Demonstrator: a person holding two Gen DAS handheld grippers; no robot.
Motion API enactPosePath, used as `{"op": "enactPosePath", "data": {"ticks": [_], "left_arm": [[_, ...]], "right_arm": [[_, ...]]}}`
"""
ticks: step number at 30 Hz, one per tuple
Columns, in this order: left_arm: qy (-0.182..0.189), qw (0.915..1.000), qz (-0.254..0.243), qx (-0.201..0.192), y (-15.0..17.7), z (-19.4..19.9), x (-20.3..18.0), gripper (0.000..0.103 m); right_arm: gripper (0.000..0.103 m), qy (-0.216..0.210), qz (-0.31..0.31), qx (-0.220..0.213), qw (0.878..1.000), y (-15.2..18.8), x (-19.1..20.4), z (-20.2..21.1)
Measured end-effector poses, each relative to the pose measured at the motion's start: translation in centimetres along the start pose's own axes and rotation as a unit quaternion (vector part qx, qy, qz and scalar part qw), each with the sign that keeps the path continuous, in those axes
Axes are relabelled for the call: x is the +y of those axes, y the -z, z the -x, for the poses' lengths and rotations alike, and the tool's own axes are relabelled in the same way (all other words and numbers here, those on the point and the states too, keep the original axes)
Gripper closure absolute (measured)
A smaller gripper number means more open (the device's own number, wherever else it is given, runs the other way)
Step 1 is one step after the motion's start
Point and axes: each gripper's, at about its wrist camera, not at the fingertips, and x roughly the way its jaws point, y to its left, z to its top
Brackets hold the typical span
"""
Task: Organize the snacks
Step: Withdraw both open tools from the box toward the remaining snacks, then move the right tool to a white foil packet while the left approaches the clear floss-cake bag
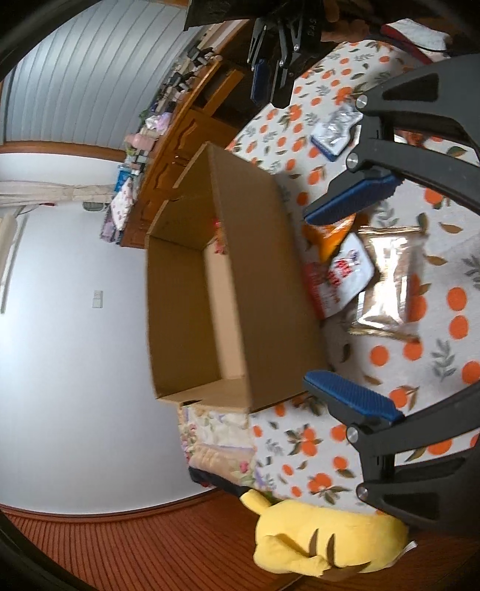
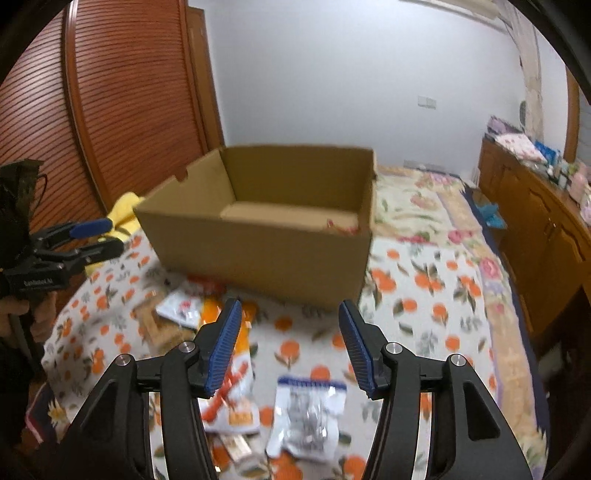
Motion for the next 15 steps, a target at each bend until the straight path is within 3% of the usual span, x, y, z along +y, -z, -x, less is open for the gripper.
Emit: {"op": "enactPosePath", "data": {"ticks": [15], "left_arm": [[0.002,0.9974,-0.008,0.071,4.5,-4.1,-1.5,0.021]], "right_arm": [[0.039,0.005,-0.036,0.074,0.997,6.3,-2.3,-2.9]]}}
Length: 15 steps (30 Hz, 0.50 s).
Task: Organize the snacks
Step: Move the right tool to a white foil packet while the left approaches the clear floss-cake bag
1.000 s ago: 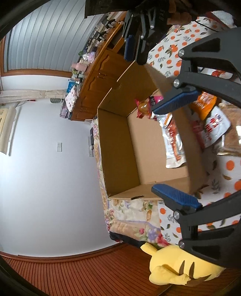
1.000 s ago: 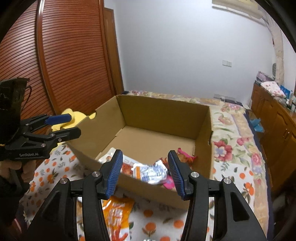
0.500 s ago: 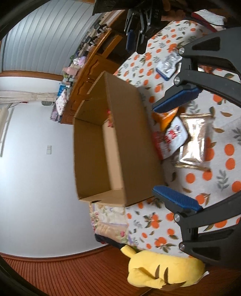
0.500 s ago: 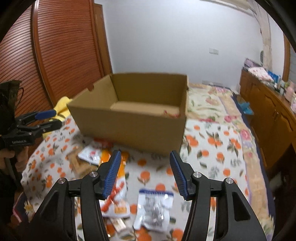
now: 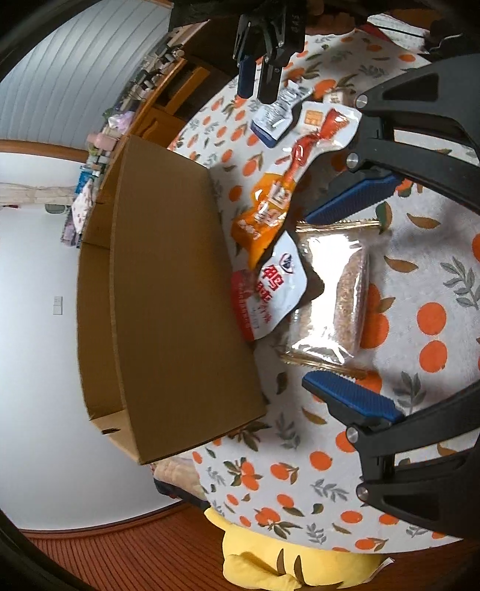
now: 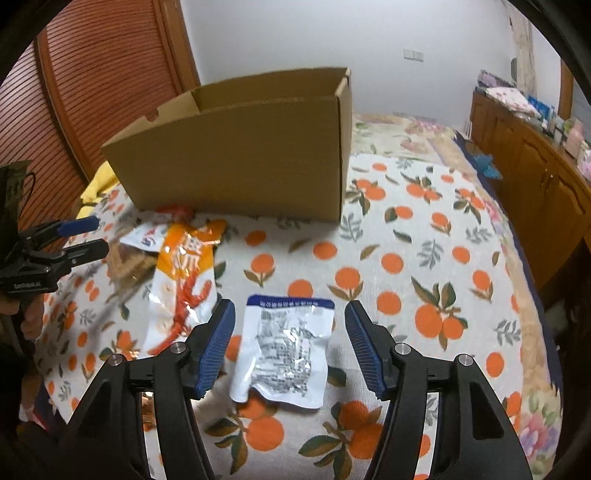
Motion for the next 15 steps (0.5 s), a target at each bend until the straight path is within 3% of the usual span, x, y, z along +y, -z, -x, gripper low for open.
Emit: {"op": "enactPosePath", "data": {"ticks": [15], "left_arm": [[-0.009,0.9997,-0.015,0.019,0.3,-1.7,-0.7,0.02]], "right_arm": [[0.038,0.0,0.005,0.025,1.0,1.1,0.0,-1.9]]}}
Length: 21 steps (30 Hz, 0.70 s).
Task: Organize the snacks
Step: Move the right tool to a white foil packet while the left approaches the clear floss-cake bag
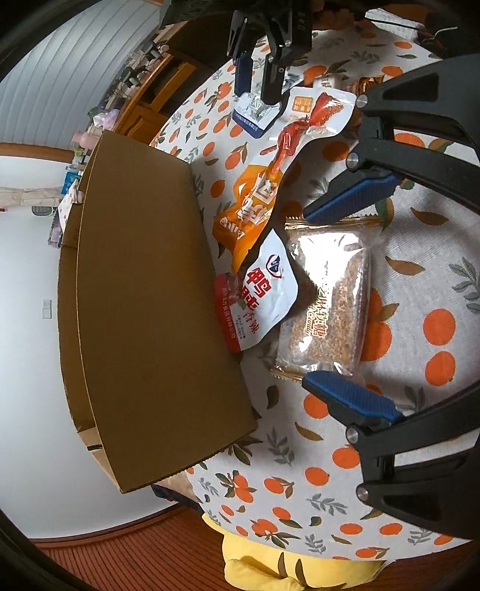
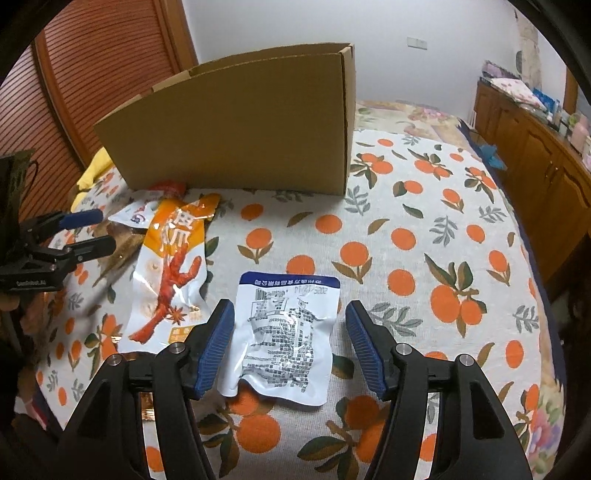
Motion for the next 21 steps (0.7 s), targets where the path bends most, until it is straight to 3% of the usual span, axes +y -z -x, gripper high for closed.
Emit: {"op": "enactPosePath", "data": {"ticks": [10,21], "left_arm": [[-0.025,0.9991,-0.033,0.001,0.4,-0.5,-1.1,0.013],[-0.041,0.9989,-0.023,-0.005,-0.4,0.6,-0.7,0.012]], "right_arm": [[0.031,0.04,0.05,-0.004,0.998,1.2,1.6,-1.1],[0.029,0.037,0.048,-0.003,0.998,1.1,1.7,-1.3]]}}
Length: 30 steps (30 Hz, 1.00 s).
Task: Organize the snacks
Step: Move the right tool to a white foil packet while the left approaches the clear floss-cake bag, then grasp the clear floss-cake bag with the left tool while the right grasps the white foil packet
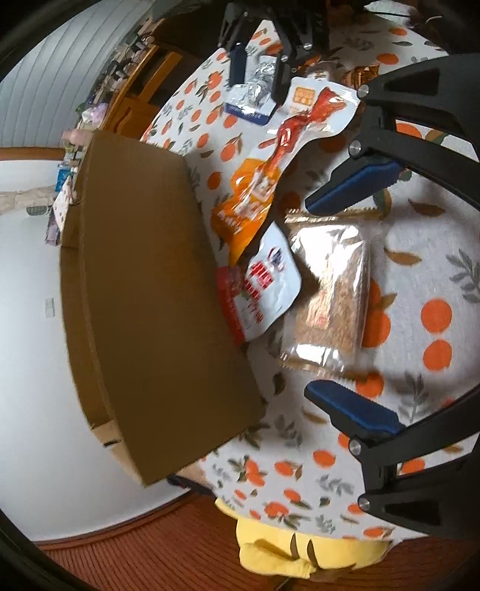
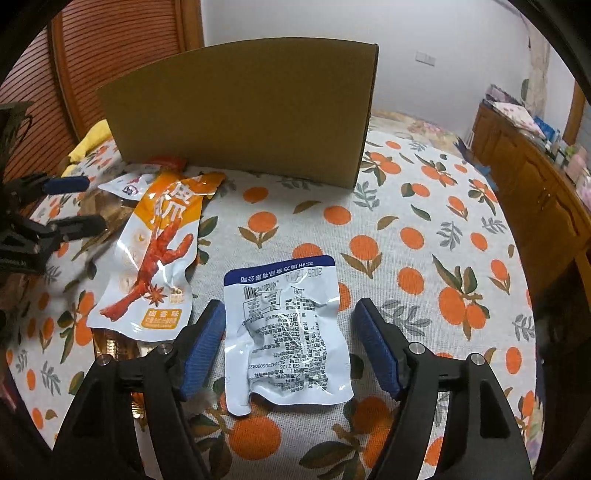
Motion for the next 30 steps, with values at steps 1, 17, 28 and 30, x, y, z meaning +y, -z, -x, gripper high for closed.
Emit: {"op": "enactPosePath", "data": {"ticks": [1,17,28,30], "left_arm": [[-0.001,1.0,0.001,0.001,-0.1,0.1,0.2,0.012],[0.022,0.9987,0.0,0.046,0.0,-2.4,0.0,0.006],[0.034,0.998,0.018,0.051,0.3,-4.0,0.6,0.0],[0.031,0.9984,0.015,0.046,0.3,-4.0,0.7,0.0]], "right_arm": [[0.028,0.0,0.0,0.0,1.0,0.0,0.0,0.0],[0.027,0.0,0.0,0.0,1.0,0.0,0.0,0.0],[0.026,0.0,-0.001,0.0,1.0,0.0,0.0,0.0],[0.026,0.0,-0.001,0.0,1.0,0.0,0.0,-0.1]]}}
